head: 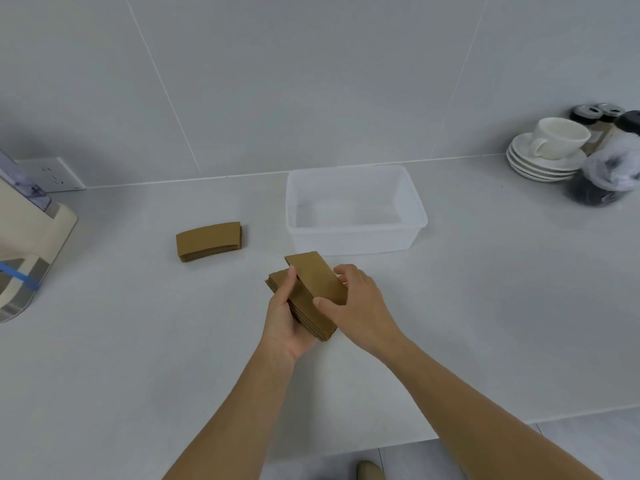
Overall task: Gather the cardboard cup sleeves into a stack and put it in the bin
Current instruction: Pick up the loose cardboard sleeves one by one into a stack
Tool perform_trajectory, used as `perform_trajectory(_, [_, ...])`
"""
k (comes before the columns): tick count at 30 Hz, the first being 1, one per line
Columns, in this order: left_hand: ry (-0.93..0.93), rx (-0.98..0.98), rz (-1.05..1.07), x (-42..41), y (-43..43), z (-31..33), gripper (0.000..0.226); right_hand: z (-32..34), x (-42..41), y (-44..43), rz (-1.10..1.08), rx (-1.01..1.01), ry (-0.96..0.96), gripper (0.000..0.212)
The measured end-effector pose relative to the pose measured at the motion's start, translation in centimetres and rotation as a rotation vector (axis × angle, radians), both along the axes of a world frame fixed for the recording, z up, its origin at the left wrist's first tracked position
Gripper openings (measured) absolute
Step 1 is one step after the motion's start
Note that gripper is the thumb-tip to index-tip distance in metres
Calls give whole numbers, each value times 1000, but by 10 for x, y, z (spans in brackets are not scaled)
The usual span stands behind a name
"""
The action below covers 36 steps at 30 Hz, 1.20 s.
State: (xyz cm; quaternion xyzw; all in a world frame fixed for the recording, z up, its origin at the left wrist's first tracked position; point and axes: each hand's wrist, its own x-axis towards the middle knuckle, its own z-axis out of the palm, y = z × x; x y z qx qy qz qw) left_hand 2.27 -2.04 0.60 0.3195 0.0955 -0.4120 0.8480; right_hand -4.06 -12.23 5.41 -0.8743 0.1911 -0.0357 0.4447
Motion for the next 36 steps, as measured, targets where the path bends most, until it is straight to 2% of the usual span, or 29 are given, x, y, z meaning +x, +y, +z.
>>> perform_trajectory(7, [22, 3, 60, 2, 11, -2, 52, -11, 3, 15, 86, 14, 0, 50])
perform_trajectory(12, [22, 23, 87, 0, 20, -5, 43, -20, 4, 22, 157, -31, -9, 54])
perform_trajectory(15, [40, 26, 103, -2, 23, -6, 47, -26, 3, 24, 201, -60, -18, 47])
perform_trajectory(21, [42, 41, 83, -5, 20, -5, 32, -31, 3, 13, 269, -66, -2, 43])
perform_trajectory(24, [-11, 81, 50, -3, 16, -1, 25, -27, 4, -1, 299, -13, 6, 39])
perform_trajectory(30, [-187, 245, -99, 1, 11, 11, 28, -3, 15, -44, 257, 103, -120, 9])
perform_trajectory(34, [-399, 283, -333, -2, 3, 23, 32, 15, 25, -65, 312, 125, -156, 14])
perform_trajectory(36, [-447, 303, -427, -4, -2, 27, 34, 21, 29, -71, 375, 165, -135, 18])
